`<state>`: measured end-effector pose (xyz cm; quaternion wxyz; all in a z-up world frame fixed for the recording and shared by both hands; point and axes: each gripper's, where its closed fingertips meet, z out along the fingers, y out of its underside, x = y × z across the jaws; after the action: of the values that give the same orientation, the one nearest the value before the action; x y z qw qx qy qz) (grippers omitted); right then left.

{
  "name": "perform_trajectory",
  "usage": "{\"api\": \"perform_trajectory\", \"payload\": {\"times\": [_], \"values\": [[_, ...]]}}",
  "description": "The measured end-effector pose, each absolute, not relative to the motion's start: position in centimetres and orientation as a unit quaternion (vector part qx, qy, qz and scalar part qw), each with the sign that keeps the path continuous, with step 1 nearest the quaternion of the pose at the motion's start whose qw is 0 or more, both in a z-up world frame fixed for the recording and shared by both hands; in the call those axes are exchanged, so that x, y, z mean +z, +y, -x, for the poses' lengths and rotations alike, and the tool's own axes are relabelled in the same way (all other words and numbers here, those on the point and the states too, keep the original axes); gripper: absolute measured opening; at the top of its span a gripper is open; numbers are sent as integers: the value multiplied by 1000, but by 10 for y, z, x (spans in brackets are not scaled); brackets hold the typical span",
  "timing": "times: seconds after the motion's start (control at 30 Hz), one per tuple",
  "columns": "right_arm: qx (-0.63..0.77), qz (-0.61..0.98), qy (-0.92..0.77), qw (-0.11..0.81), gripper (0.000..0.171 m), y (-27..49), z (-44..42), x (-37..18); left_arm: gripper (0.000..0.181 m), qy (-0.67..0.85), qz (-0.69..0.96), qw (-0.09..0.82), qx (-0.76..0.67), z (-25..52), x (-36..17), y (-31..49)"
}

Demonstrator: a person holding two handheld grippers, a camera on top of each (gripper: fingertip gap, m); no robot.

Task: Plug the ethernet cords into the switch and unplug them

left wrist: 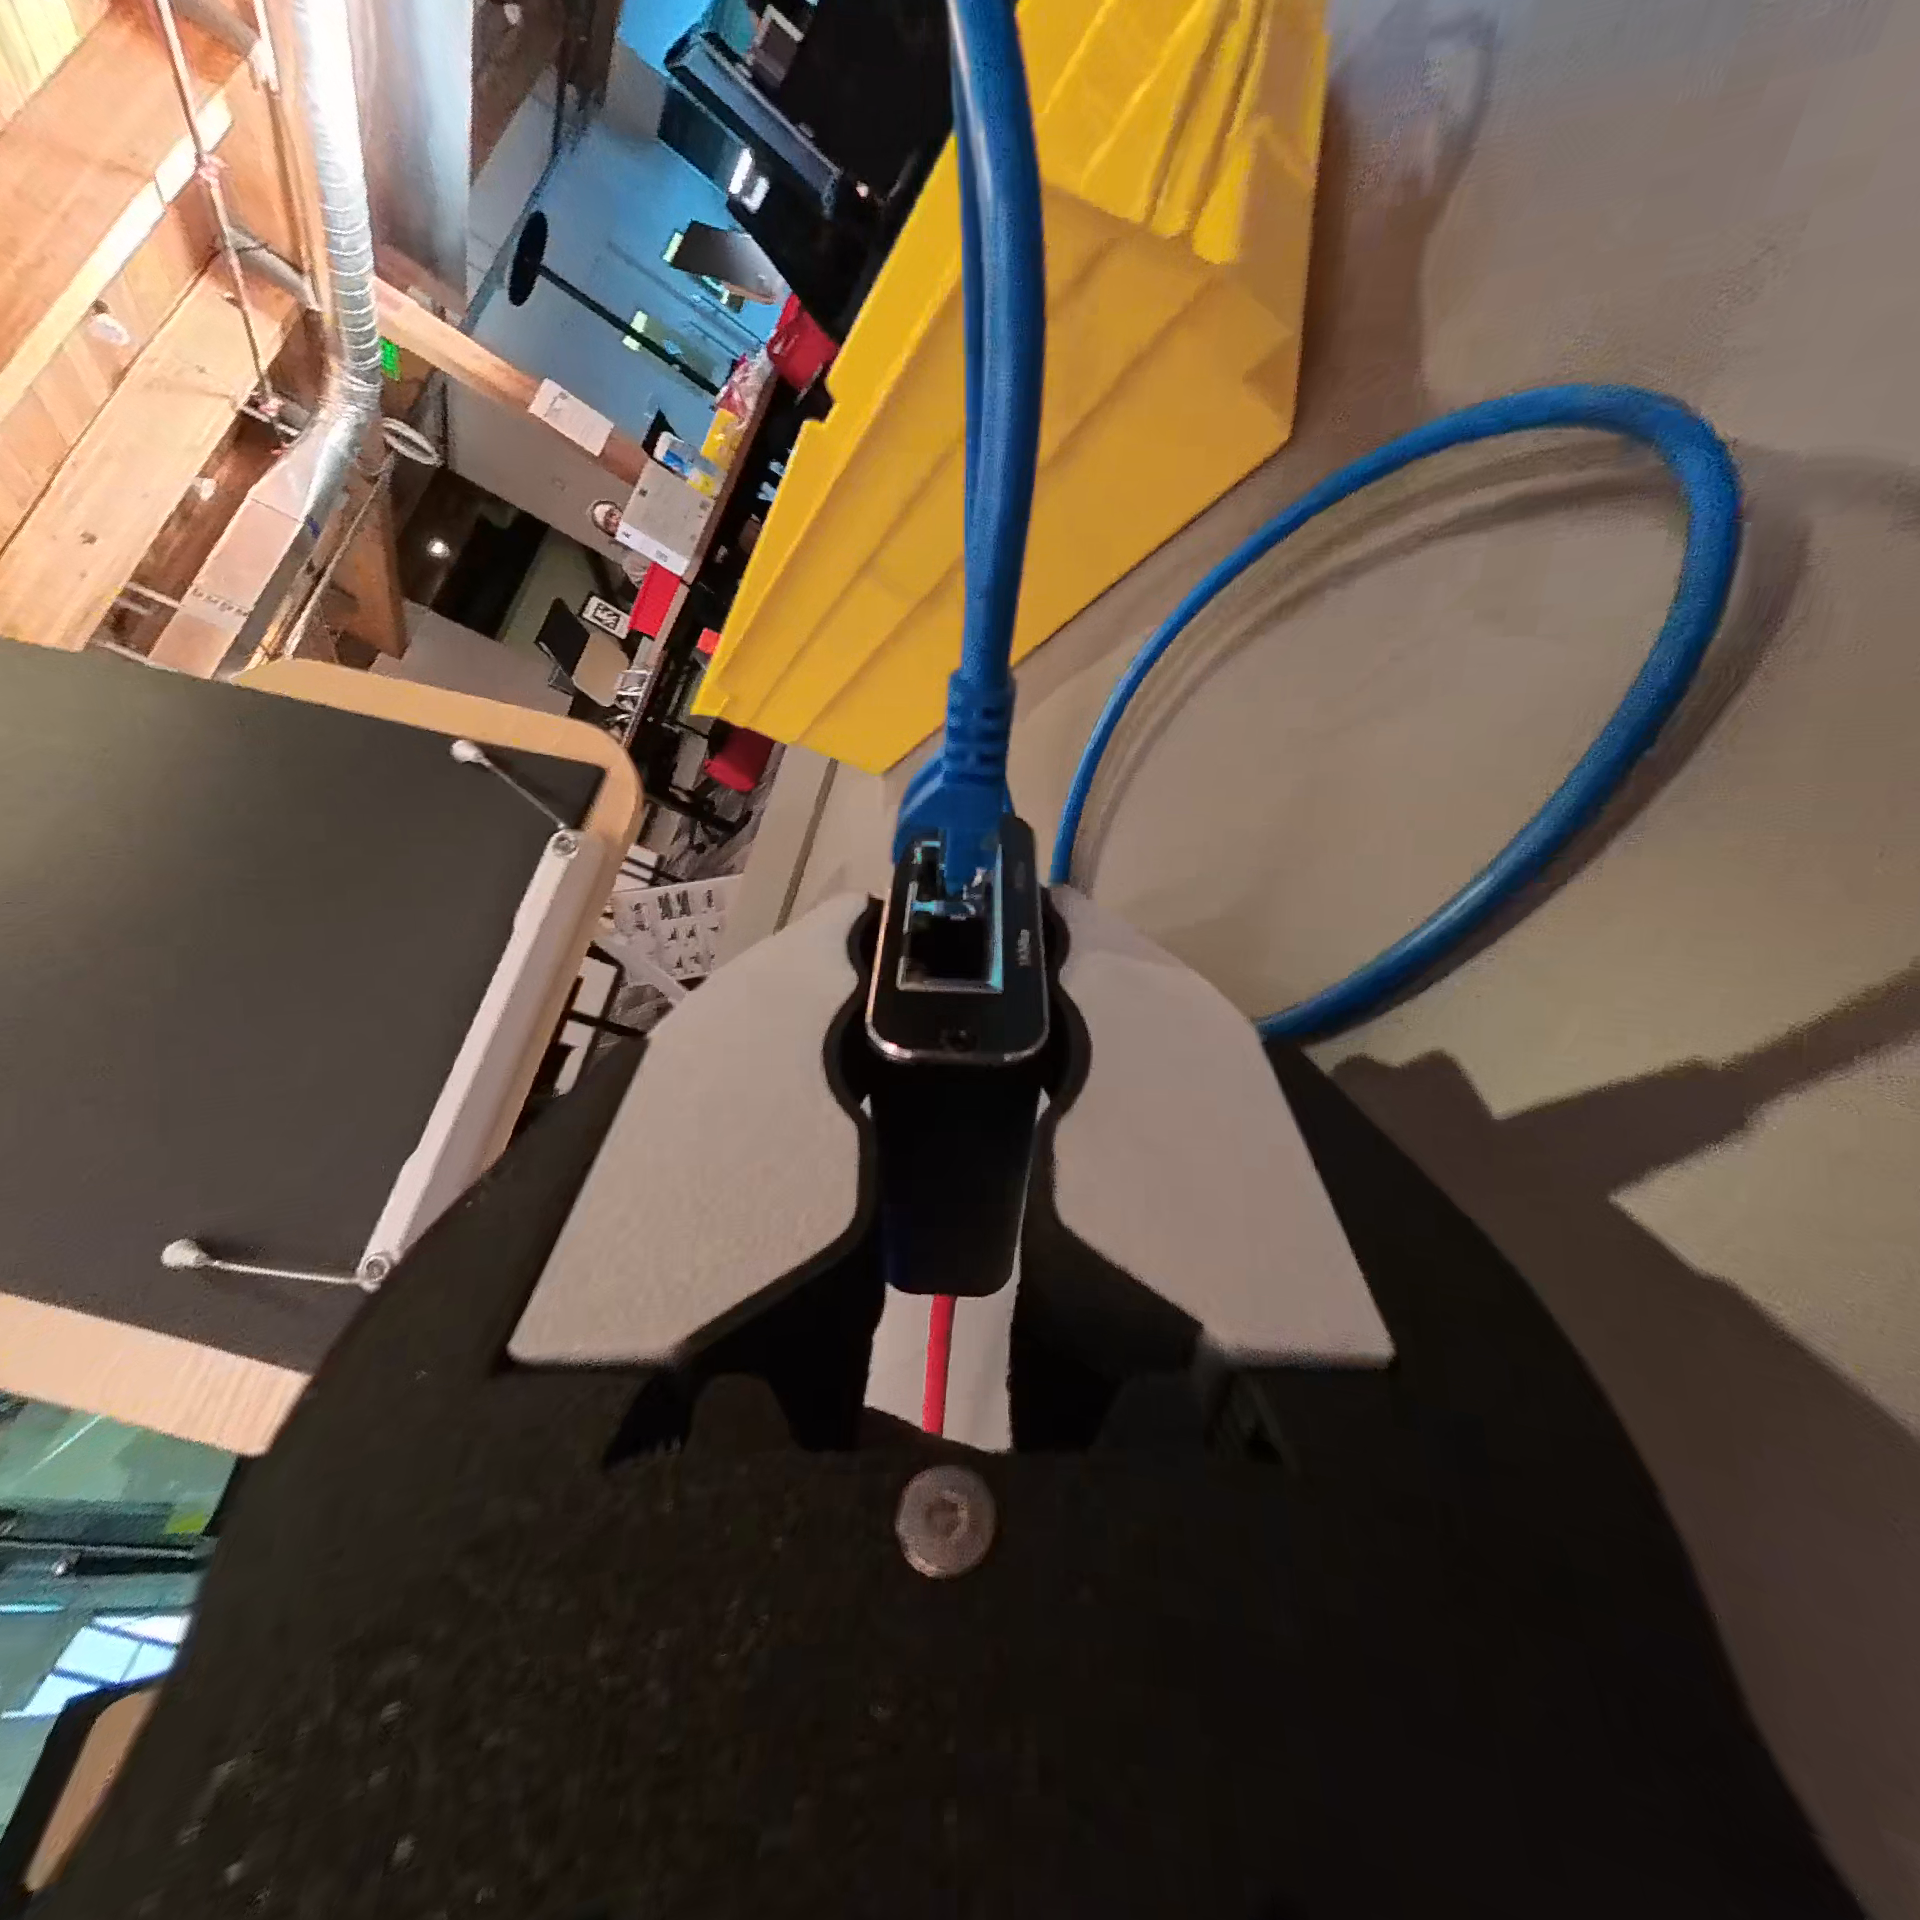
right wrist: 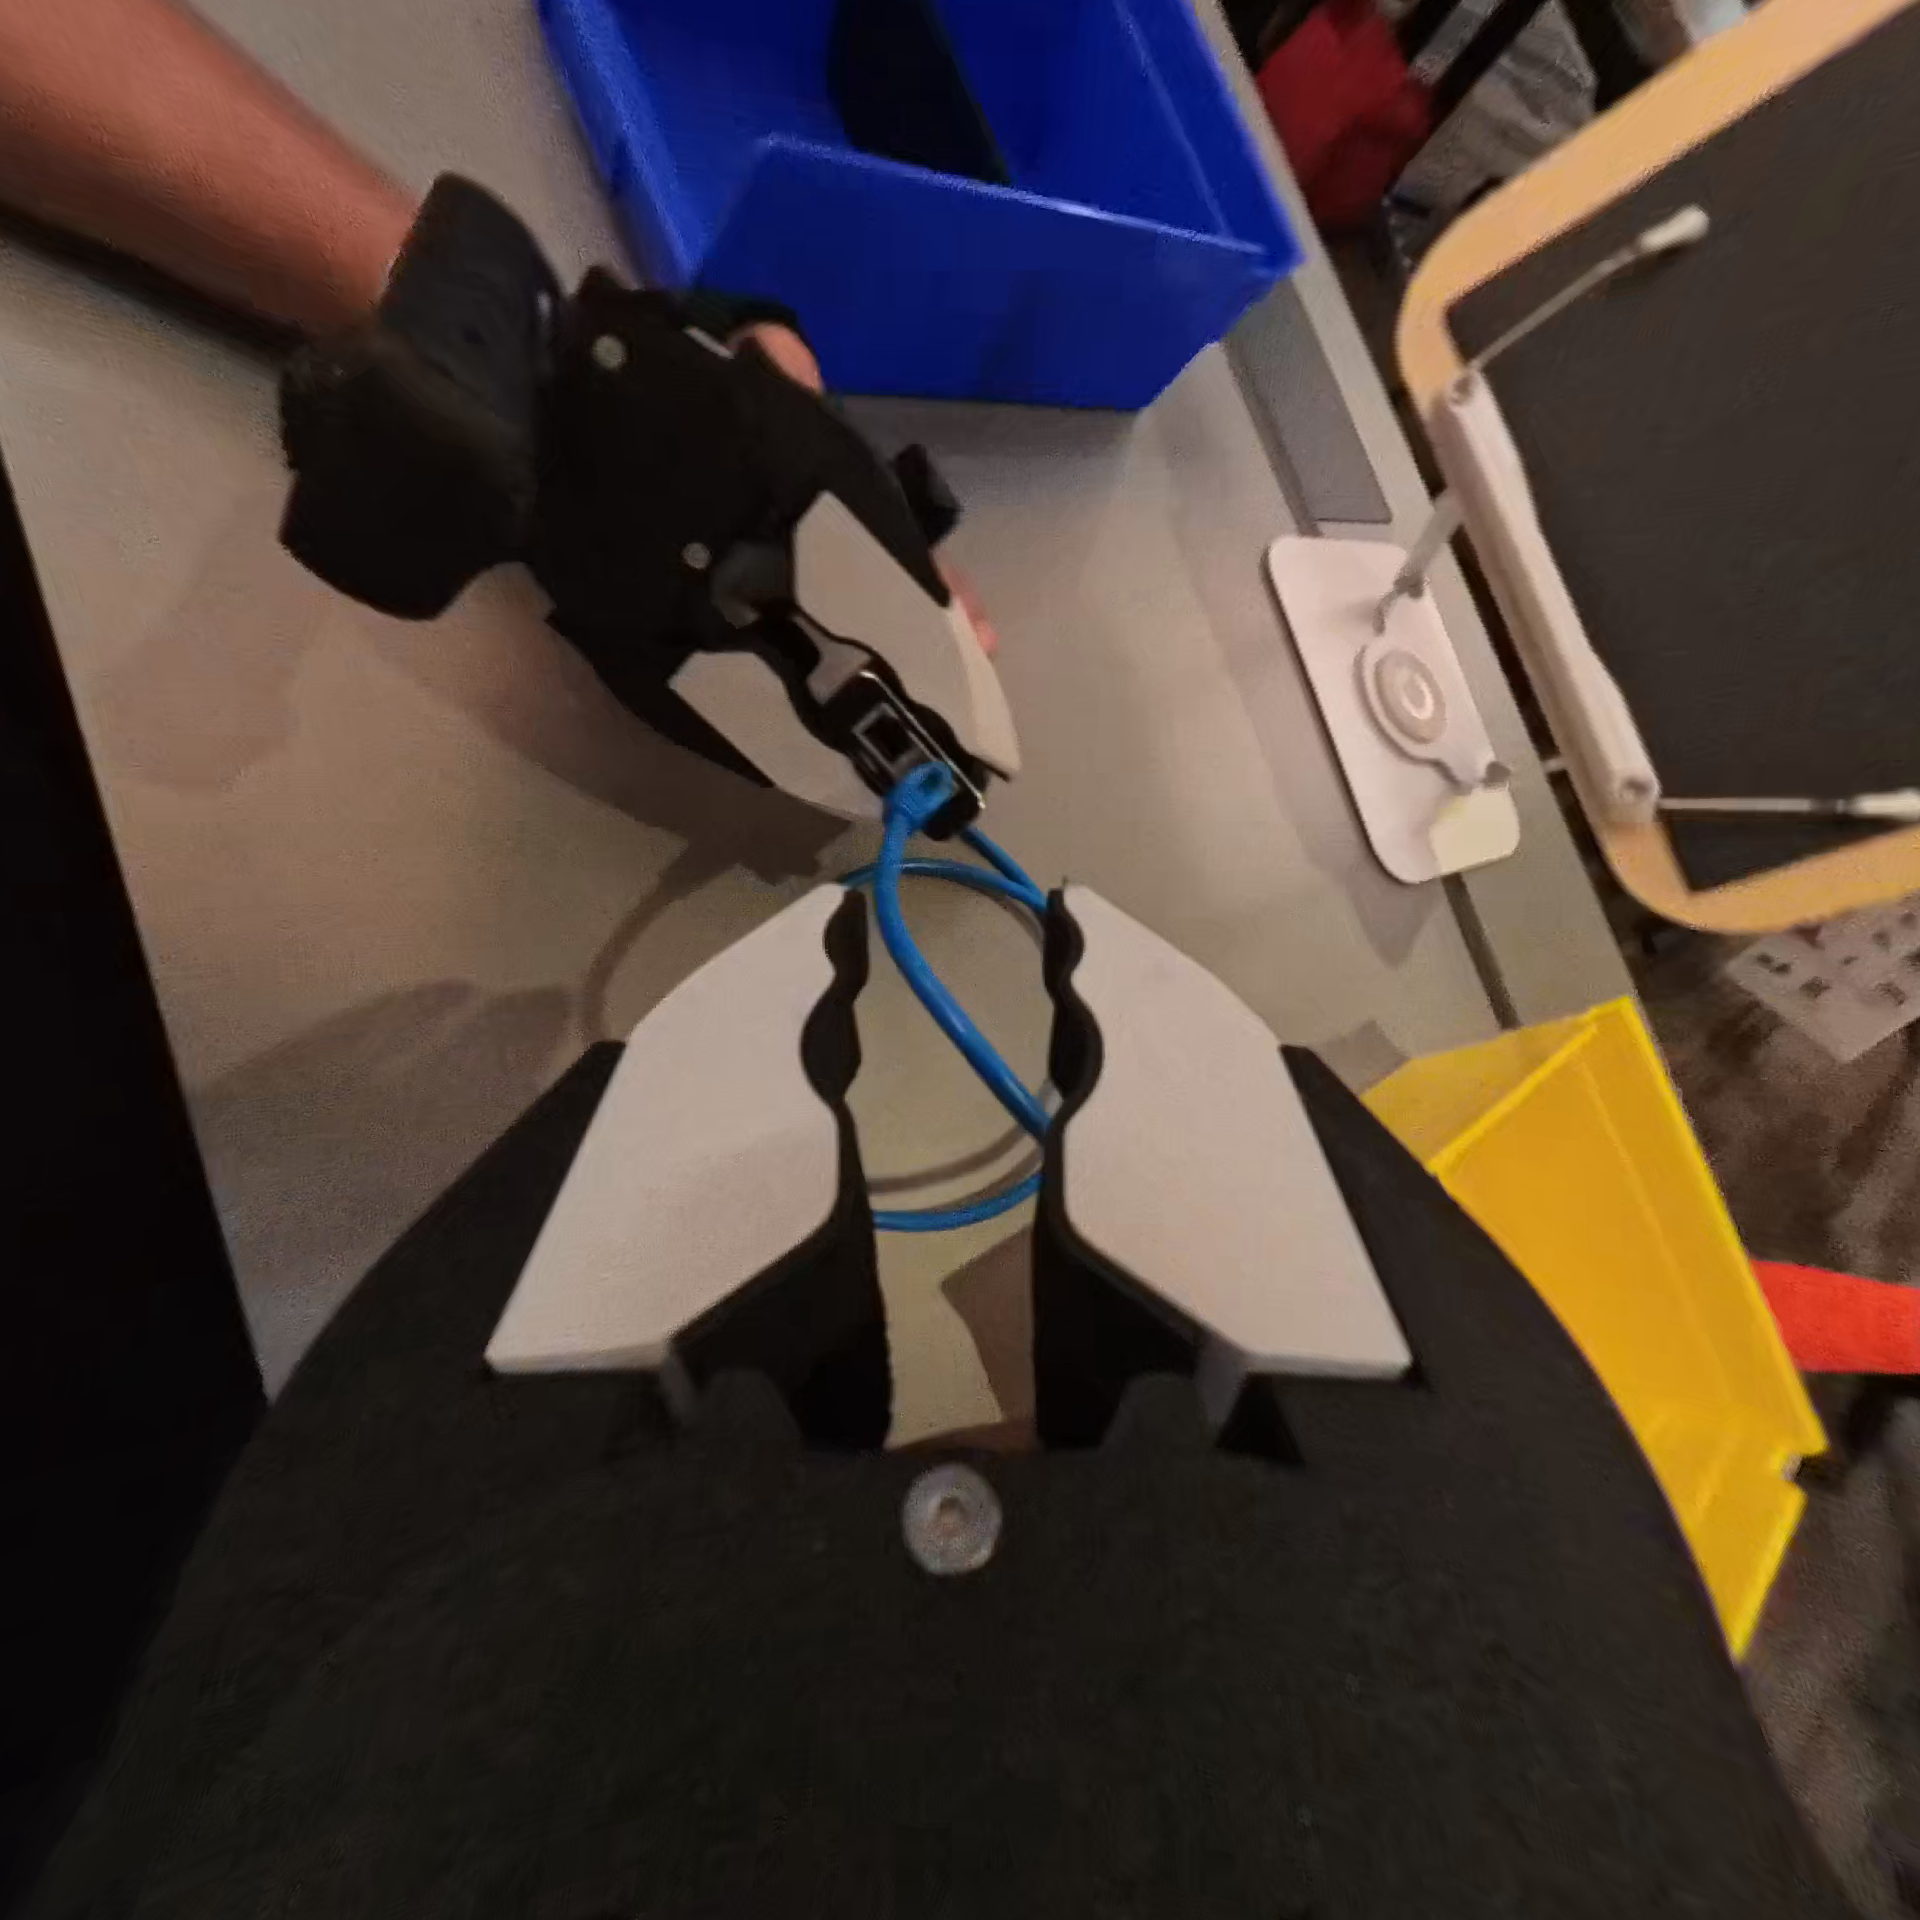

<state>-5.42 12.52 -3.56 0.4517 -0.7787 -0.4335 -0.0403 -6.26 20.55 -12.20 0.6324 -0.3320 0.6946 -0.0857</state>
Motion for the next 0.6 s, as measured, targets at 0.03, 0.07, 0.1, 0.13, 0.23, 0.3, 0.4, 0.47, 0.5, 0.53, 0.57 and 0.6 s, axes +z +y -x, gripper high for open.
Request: {"api": "perform_trajectory", "payload": {"times": [0.03, 0.07, 0.1, 0.13, 0.23, 0.3, 0.4, 0.47, 0.5, 0.53, 0.57, 0.6], "values": [[-70, 766, -469, 435, 33, 127, 68, -45, 26, 699, 329, 629, -85, 62, -124, 203], [-103, 749, -500, 422, 33, 130, 78, -54, 26, 704, 328, 624, -85, 62, -126, 201], [-136, 731, -528, 410, 32, 136, 84, -62, 26, 708, 328, 619, -87, 62, -128, 199], [-158, 716, -550, 400, 32, 142, 88, -70, 26, 711, 328, 616, -89, 61, -129, 197], [-182, 697, -593, 360, 29, 155, 89, -96, 26, 717, 330, 607, -91, 62, -129, 194], [-213, 681, -614, 337, 26, 161, 83, -107, 26, 720, 329, 604, -90, 62, -129, 192], [-227, 676, -617, 333, 23, 167, 80, -112, 26, 724, 328, 602, -76, 62, -132, 194], [-227, 681, -615, 327, 20, 170, 78, -114, 26, 726, 326, 601, -72, 62, -133, 193], [-229, 683, -615, 321, 20, 170, 77, -115, 26, 726, 327, 601, -69, 62, -133, 193], [-227, 683, -617, 318, 20, 170, 77, -116, 26, 727, 327, 600, -68, 62, -133, 193], [-224, 685, -617, 315, 20, 170, 78, -117, 26, 727, 327, 600, -69, 62, -133, 193], [-222, 687, -618, 313, 20, 171, 78, -118, 26, 728, 327, 599, -70, 62, -134, 193]]}}
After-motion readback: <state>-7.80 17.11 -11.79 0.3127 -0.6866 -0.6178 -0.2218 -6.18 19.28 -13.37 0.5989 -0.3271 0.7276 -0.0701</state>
